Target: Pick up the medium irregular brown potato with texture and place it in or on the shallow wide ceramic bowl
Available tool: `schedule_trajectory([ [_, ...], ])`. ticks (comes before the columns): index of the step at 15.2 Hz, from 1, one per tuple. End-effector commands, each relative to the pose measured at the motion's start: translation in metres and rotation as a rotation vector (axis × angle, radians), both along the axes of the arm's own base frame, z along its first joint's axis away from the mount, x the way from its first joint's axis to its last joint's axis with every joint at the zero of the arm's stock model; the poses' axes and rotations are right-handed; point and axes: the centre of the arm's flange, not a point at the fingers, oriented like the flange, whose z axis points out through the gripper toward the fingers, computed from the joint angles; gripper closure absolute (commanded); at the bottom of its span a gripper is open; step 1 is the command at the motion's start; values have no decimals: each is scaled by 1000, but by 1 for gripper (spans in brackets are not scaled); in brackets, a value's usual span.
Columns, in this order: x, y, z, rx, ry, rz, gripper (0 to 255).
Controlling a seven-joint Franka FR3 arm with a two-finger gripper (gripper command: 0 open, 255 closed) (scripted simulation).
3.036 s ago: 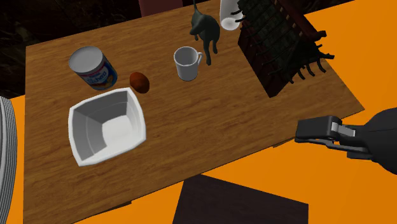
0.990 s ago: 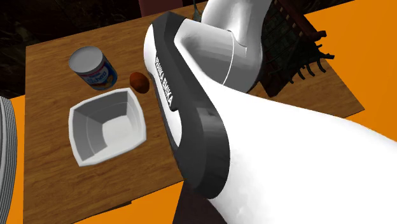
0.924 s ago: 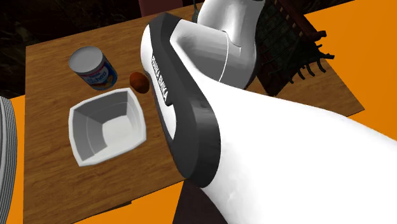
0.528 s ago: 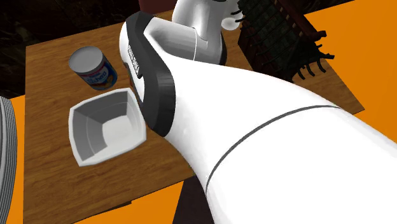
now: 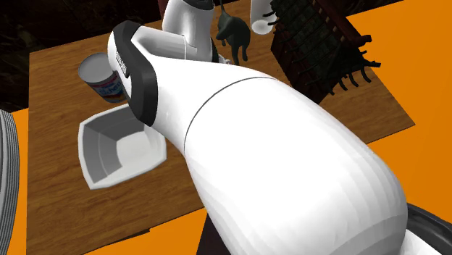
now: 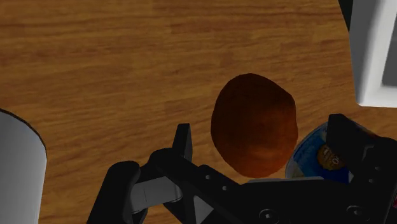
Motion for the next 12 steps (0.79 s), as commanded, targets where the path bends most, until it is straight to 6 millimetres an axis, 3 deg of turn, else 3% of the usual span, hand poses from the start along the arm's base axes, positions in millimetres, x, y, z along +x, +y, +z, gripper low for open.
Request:
schedule_trajectory([
  [1,-2,6,-9,2,0,4,0],
  [6,-5,16,-31,2,0,4,0],
  [12,-5,16,-31,2,0,4,0],
])
